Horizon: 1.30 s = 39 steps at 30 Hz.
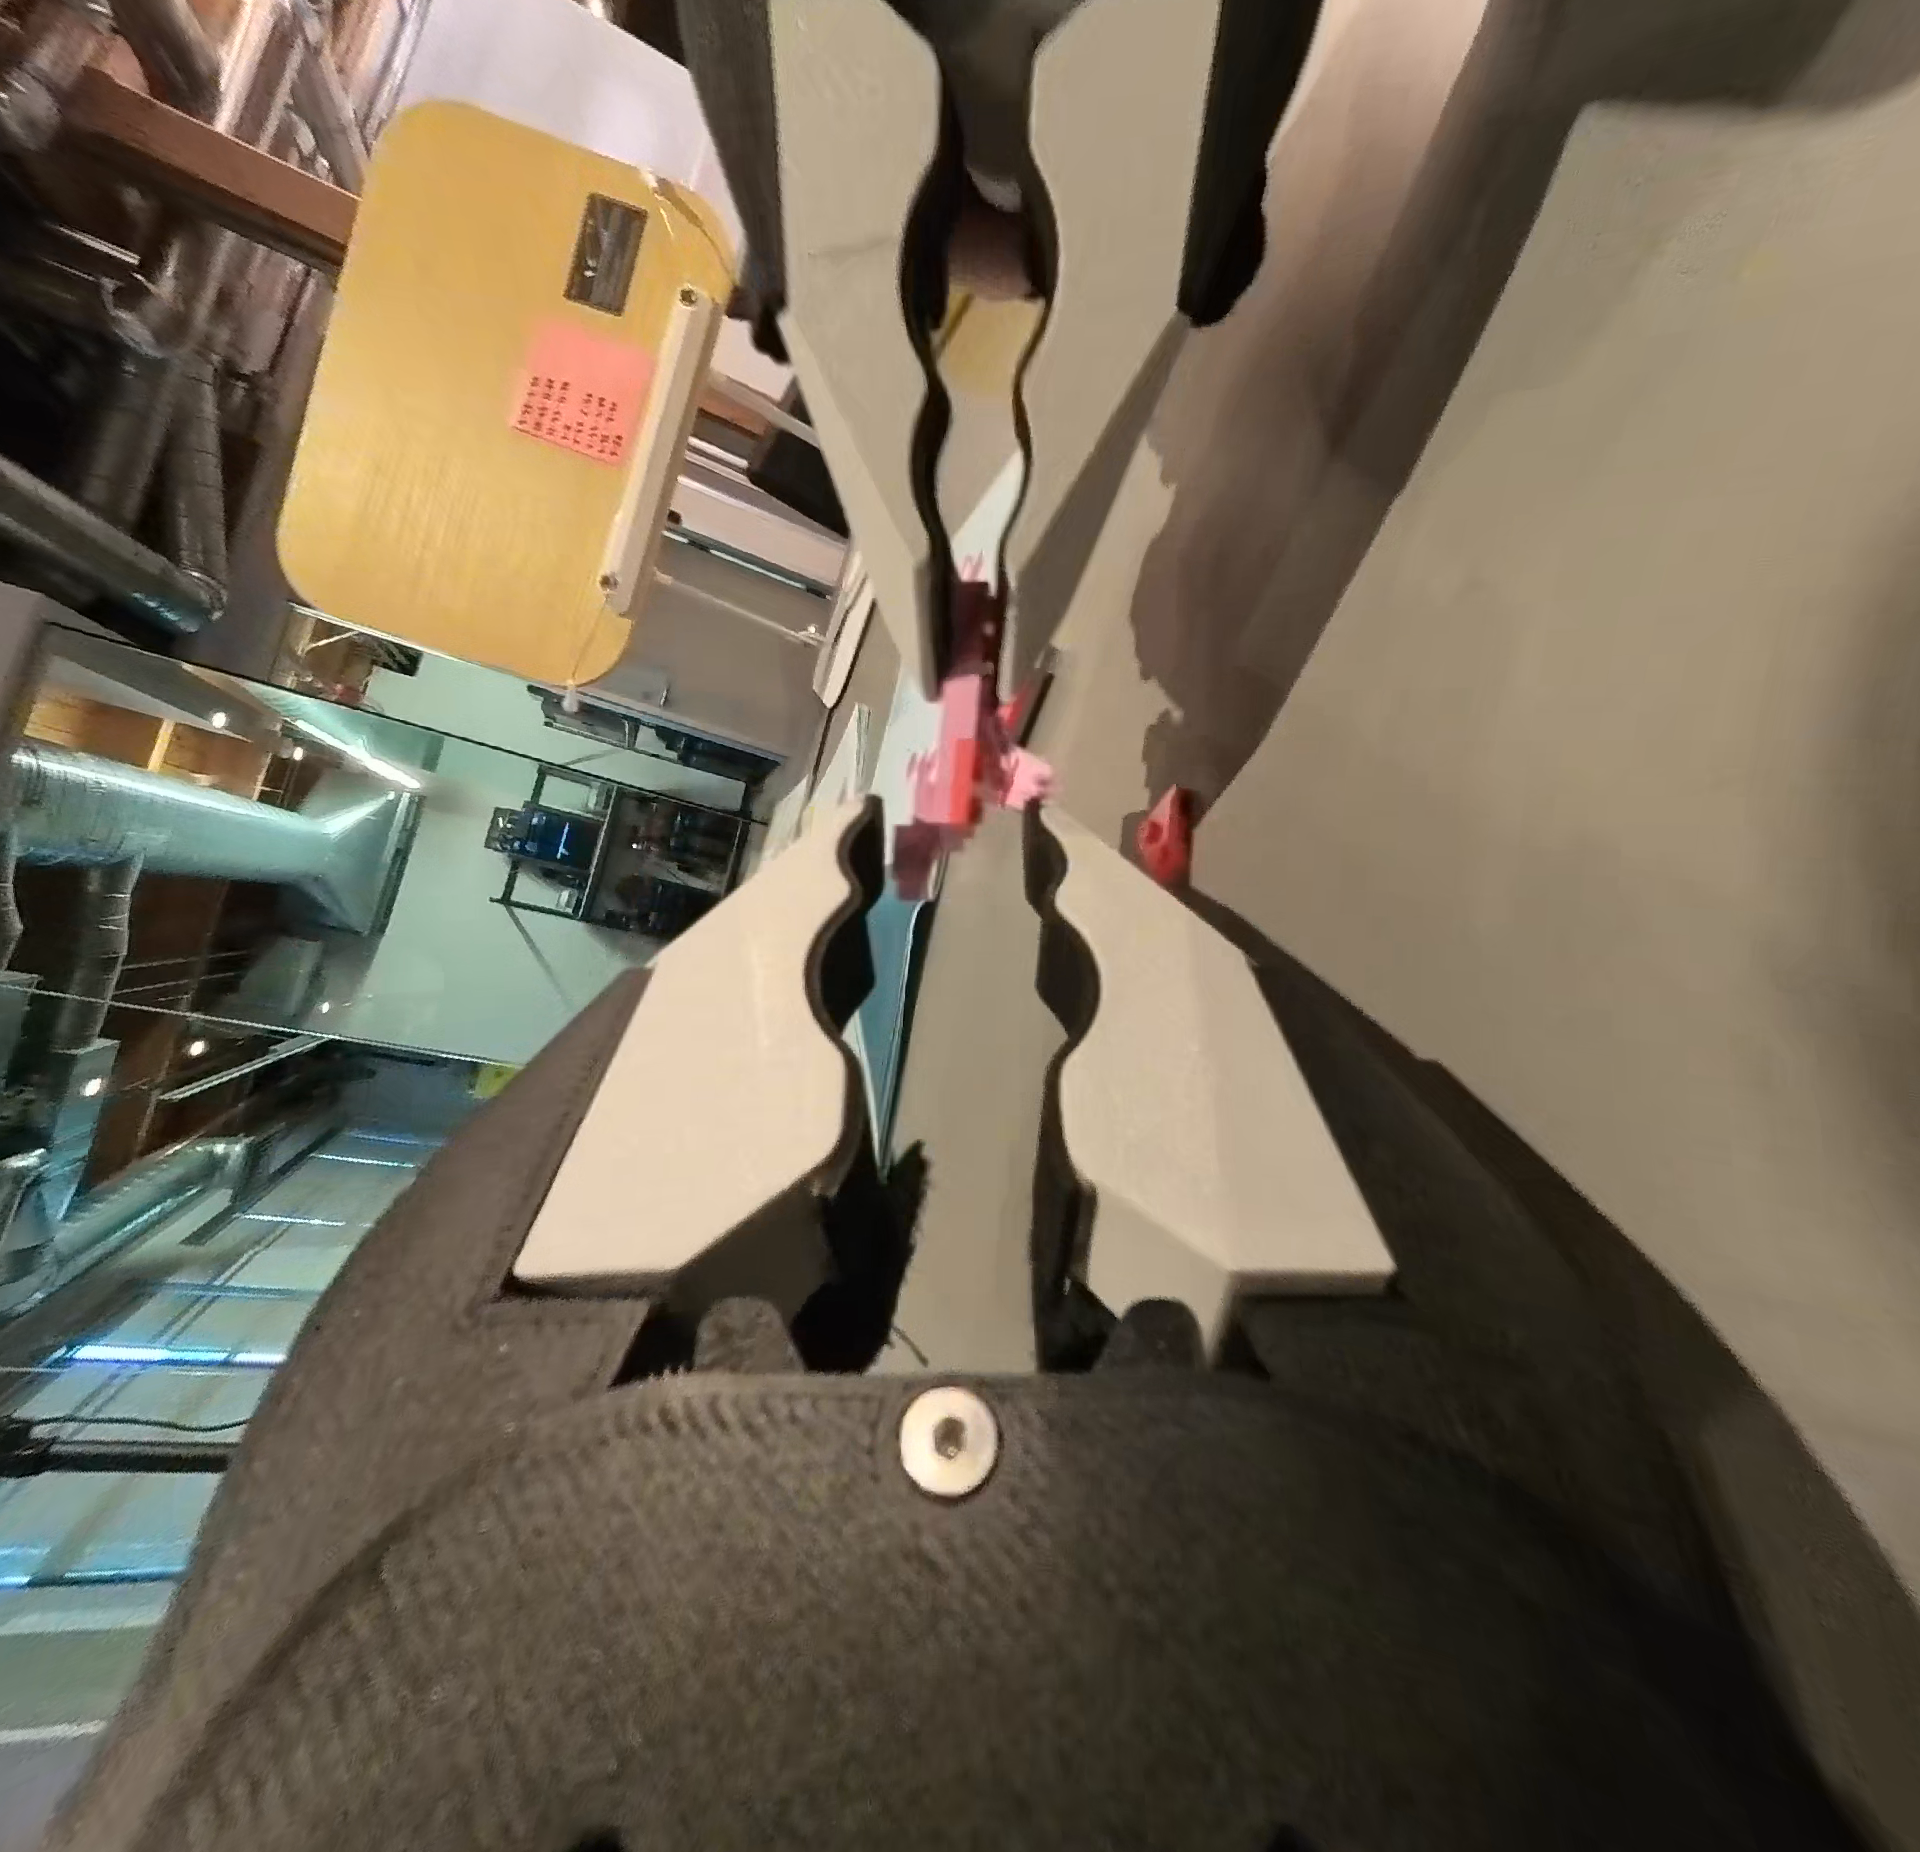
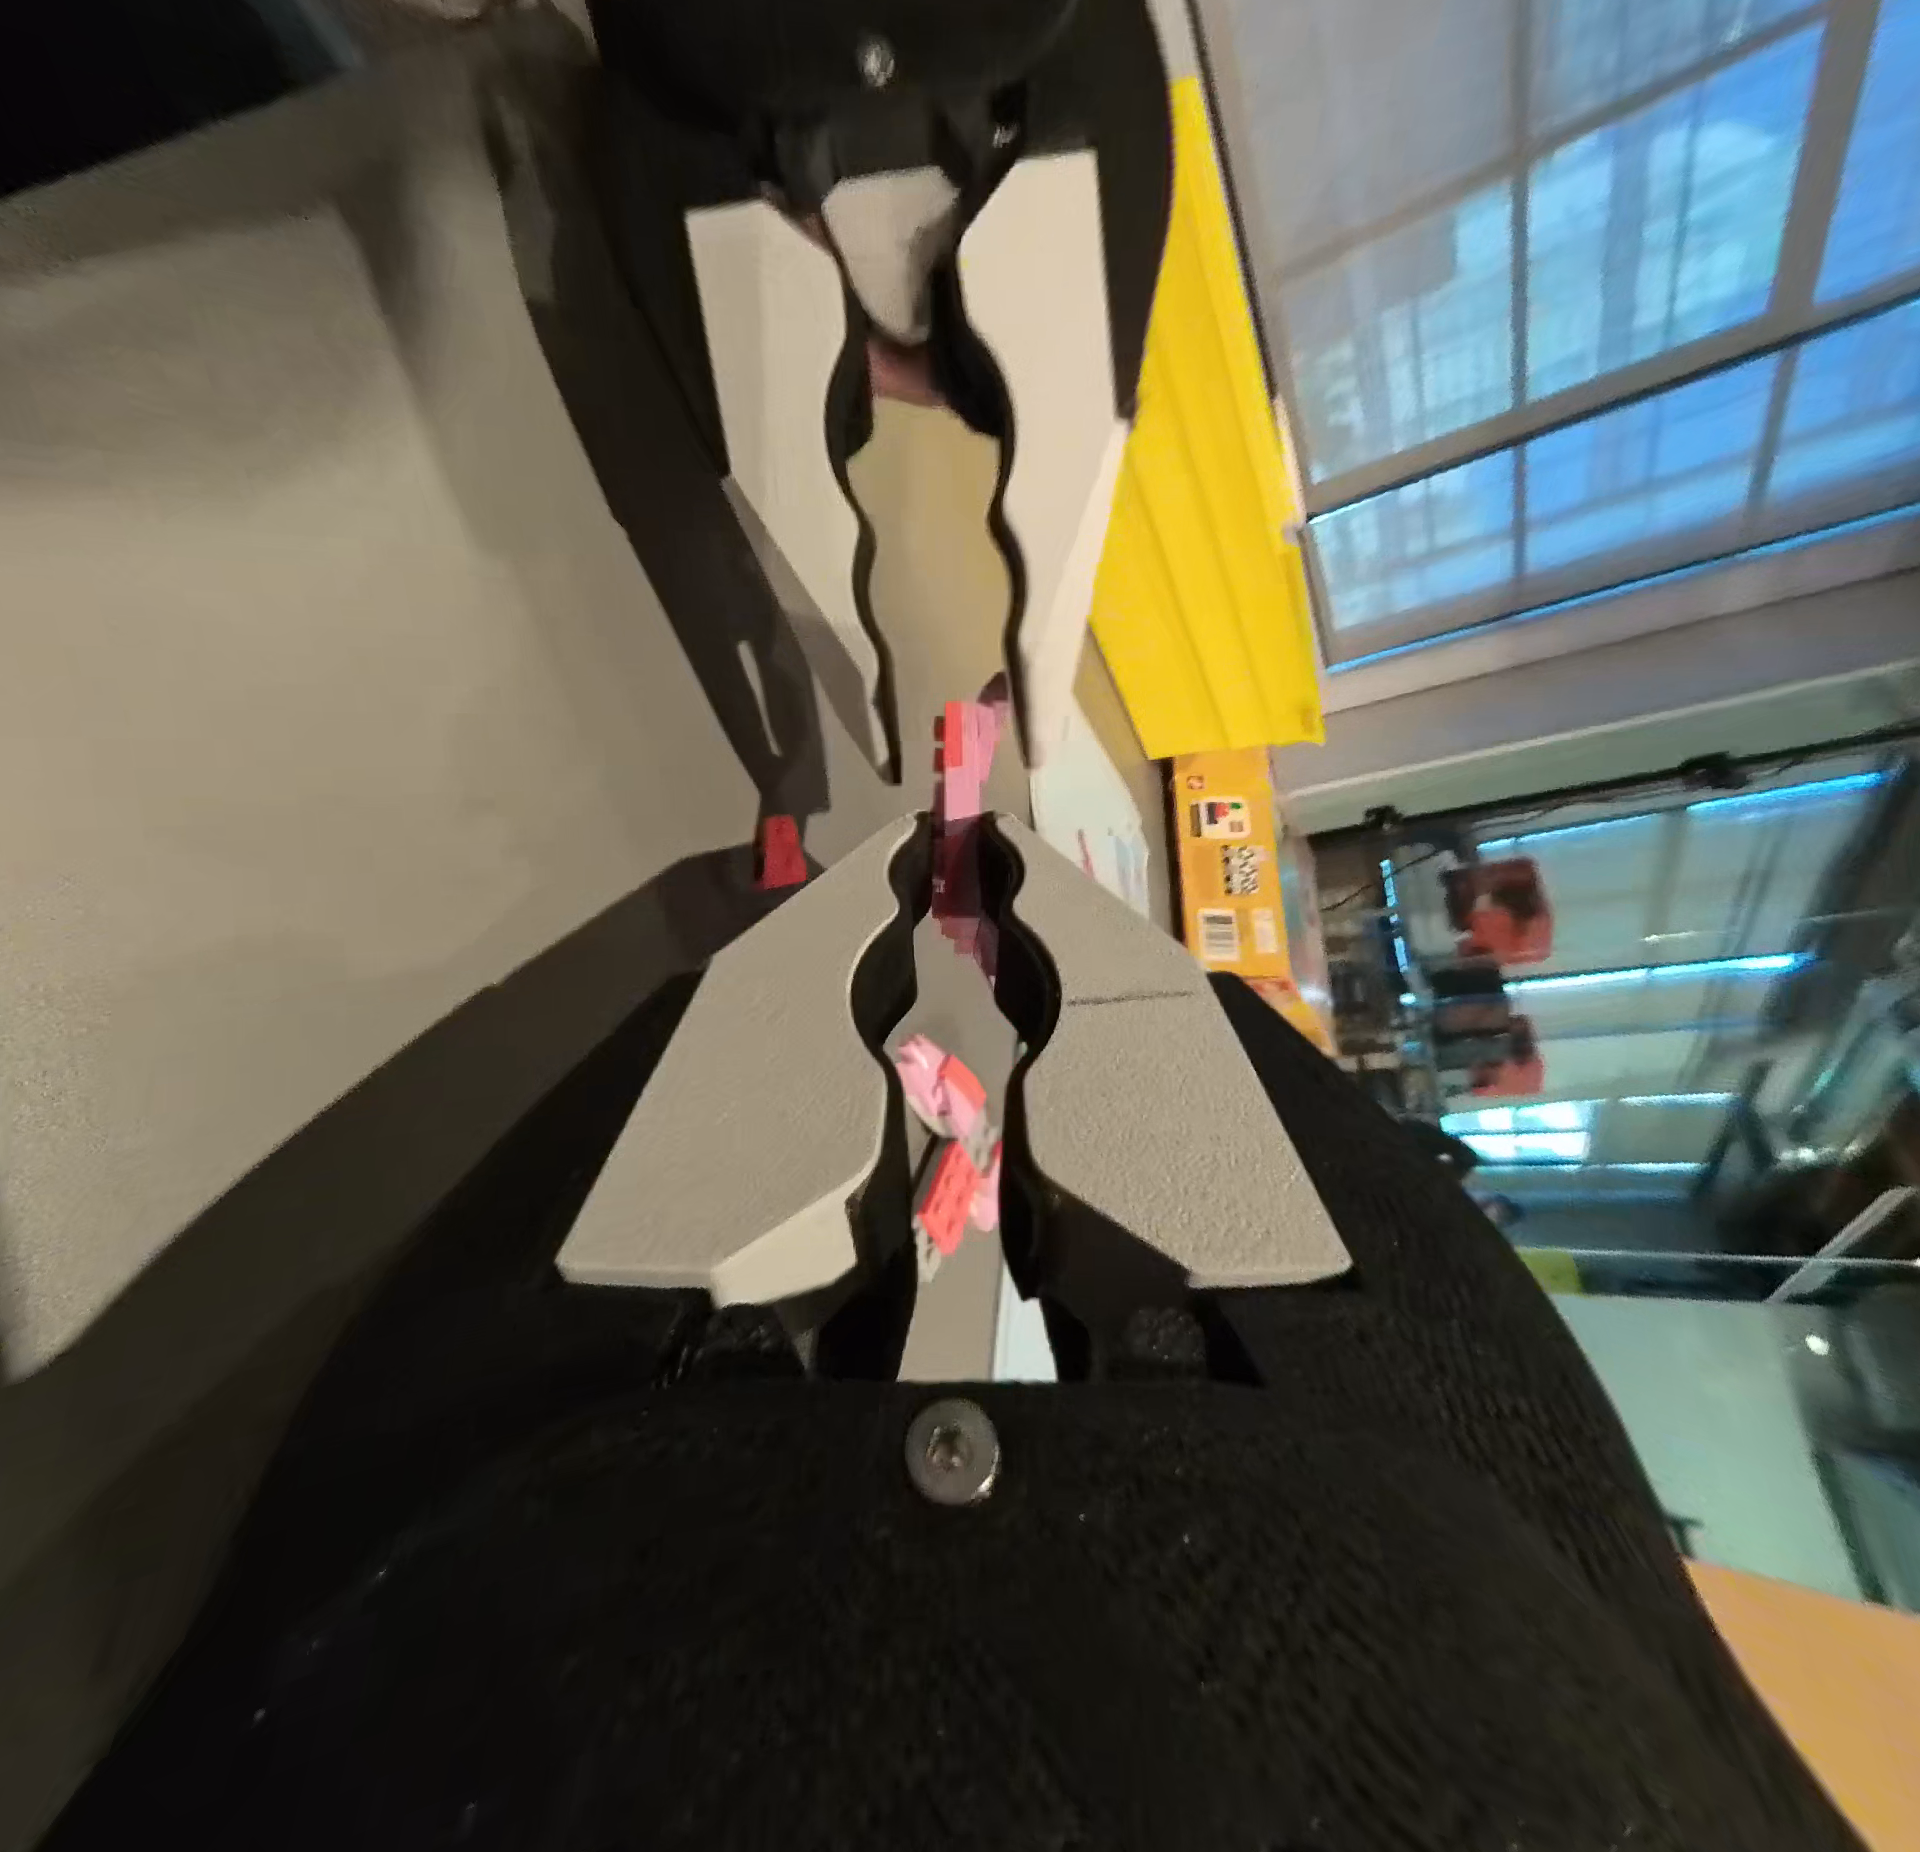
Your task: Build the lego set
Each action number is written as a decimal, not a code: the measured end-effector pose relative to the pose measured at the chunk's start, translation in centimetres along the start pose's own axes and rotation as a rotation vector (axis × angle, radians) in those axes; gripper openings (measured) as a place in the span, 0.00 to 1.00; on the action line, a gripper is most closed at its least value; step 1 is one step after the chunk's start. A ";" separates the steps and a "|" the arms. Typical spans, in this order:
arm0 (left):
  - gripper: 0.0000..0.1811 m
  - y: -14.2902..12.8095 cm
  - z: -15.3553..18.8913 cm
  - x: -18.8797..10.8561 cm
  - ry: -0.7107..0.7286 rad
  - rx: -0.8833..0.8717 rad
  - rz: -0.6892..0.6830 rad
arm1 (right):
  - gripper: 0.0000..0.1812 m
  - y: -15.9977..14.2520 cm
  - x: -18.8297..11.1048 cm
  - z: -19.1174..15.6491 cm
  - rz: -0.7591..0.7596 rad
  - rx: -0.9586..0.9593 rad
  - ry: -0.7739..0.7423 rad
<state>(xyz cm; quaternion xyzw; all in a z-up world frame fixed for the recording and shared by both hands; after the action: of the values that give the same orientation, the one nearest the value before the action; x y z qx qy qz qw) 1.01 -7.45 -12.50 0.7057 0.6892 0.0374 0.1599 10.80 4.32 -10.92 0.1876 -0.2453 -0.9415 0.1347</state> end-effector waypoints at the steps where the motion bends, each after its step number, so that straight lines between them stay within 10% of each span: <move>1: 0.13 0.0 0.0 0.1 0.008 0.006 -0.008 | 0.04 0.1 -0.1 0.0 0.004 -0.011 -0.007; 23: 0.08 -4.8 0.9 0.0 -0.100 0.123 -0.328 | 0.04 -0.7 -0.3 1.1 0.021 0.146 -0.101; 39: 0.34 -5.8 -3.0 -2.4 0.003 -0.510 -0.009 | 0.03 -1.4 -0.8 2.9 0.038 0.300 -0.263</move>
<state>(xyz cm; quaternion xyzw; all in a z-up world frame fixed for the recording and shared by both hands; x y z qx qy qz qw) -5.53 -9.27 -10.83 0.6394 0.6609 0.2103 0.3320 10.01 6.99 -9.07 0.0761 -0.4019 -0.9081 0.0897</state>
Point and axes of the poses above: each gripper's, where its closed fingertips meet, x out along the fingers, y out of its top, z = x × y across the jaws, the point moved 9 cm from there along -x, back along the fingers, and after that the axes turned 8 degrees about x, right-handed, at the moved point
